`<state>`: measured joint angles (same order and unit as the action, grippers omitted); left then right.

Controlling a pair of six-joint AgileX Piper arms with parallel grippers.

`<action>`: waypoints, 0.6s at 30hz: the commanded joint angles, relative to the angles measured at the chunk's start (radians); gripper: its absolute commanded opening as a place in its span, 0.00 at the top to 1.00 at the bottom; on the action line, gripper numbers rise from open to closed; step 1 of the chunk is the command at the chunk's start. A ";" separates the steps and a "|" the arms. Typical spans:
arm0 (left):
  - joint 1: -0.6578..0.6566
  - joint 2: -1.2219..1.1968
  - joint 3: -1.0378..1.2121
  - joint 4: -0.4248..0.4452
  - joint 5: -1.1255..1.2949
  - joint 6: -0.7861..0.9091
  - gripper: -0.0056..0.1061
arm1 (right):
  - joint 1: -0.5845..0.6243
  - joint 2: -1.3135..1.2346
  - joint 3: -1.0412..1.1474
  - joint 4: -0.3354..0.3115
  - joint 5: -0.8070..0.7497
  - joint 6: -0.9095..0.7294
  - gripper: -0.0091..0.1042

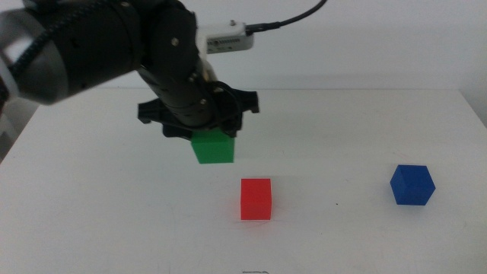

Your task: Stack red cubes first, then green, then blue cubes in a specific spot.

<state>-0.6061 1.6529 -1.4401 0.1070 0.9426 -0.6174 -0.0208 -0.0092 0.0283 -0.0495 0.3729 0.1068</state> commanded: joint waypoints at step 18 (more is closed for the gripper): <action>-0.160 0.202 -0.156 0.063 -0.026 -0.223 0.83 | -0.004 -0.023 -0.017 -0.012 -0.069 -0.010 0.27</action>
<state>-0.7632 1.9050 -1.5619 0.1515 0.9437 -0.8167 -0.0208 -0.0092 0.0283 -0.0495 0.3729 0.1068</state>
